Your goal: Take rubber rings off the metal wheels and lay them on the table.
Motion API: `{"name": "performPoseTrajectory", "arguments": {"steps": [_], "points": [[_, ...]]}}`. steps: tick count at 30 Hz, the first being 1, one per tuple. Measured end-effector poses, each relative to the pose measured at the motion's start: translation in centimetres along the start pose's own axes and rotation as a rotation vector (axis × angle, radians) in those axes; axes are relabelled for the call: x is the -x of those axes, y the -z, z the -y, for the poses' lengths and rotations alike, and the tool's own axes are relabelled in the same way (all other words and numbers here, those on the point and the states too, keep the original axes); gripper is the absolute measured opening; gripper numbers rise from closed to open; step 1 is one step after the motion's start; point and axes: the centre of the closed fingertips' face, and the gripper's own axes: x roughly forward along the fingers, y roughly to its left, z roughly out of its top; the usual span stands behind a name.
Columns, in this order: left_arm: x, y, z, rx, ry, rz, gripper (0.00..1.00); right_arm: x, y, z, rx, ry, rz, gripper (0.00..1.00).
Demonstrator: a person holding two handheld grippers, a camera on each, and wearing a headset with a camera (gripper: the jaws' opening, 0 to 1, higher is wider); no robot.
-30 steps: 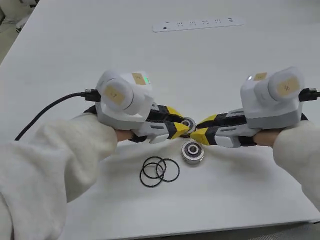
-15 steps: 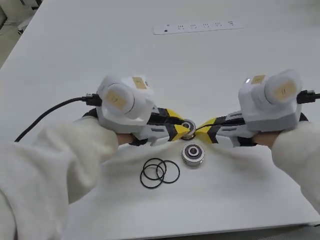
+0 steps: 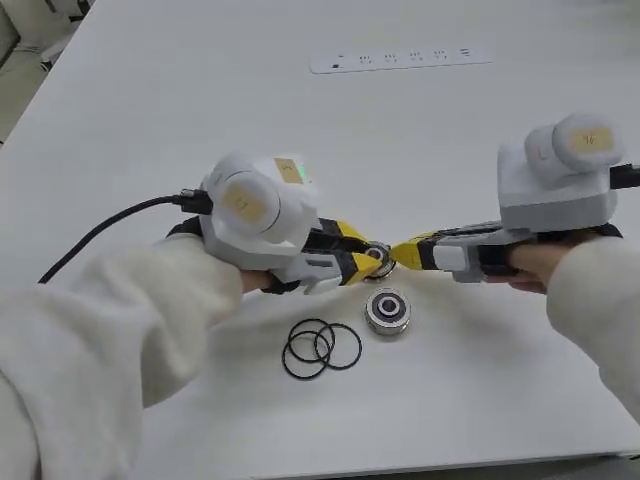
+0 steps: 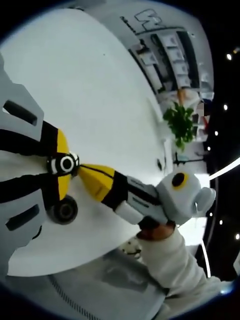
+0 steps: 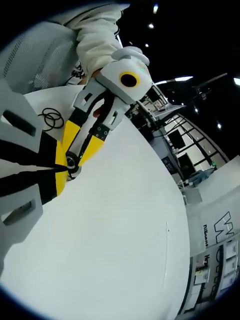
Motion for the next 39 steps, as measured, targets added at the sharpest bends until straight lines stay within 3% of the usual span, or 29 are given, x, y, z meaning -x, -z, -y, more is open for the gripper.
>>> {"name": "performPoseTrajectory", "arguments": {"steps": [2,3,4,5,6,8,12,13,16,20,24,30,36,39], "points": [[0.0,0.1,-0.1,0.002,-0.002,-0.003,0.13,-0.3,-0.5,-1.1,0.027,-0.036,0.015,0.0],[-0.1,0.0,-0.1,0.006,-0.007,0.002,0.13,-0.3,-1.8,-3.1,0.005,-0.135,0.075,0.0],[-0.1,0.1,-0.1,0.007,-0.01,0.004,0.13,-0.4,-2.1,-2.9,-0.012,-0.088,0.077,0.0],[-0.1,0.1,-0.1,0.015,-0.014,0.009,0.13,-0.4,-1.2,-1.4,0.104,-0.012,0.008,0.0],[-0.1,0.1,-0.2,0.018,-0.016,0.018,0.13,-0.5,-1.2,-1.7,0.12,-0.026,0.02,0.0],[0.0,0.1,-0.2,0.036,-0.021,0.034,0.13,-0.5,-0.9,-1.6,0.039,-0.034,0.028,0.0],[0.1,-0.1,0.0,0.061,-0.012,0.028,0.14,-0.3,-0.1,0.0,0.016,0.007,0.005,0.0],[0.1,-0.1,0.0,0.063,-0.012,0.024,0.14,-0.3,0.0,0.2,0.004,0.007,0.004,0.0],[0.4,-0.1,0.3,-0.011,-0.007,-0.016,0.14,-0.2,0.0,0.1,-0.024,-0.004,0.0,0.0],[0.9,-0.2,0.9,-0.002,0.023,-0.03,0.26,0.4,-0.7,0.1,-0.027,-0.004,0.021,0.0],[1.8,-0.4,1.3,-0.025,0.031,-0.025,0.29,0.9,-1.2,0.0,-0.048,-0.016,0.044,0.0],[4.1,-0.9,1.5,-0.045,0.011,-0.018,0.47,2.0,-2.3,0.2,-0.081,-0.018,0.088,0.0],[6.5,-1.6,1.2,-0.036,-0.017,0.001,0.56,2.7,-3.4,-0.3,-0.086,-0.025,0.122,0.0],[7.6,-2.1,1.2,-0.047,-0.028,0.014,0.56,2.9,-3.8,-1.1,-0.091,-0.05,0.13,0.0]]}}
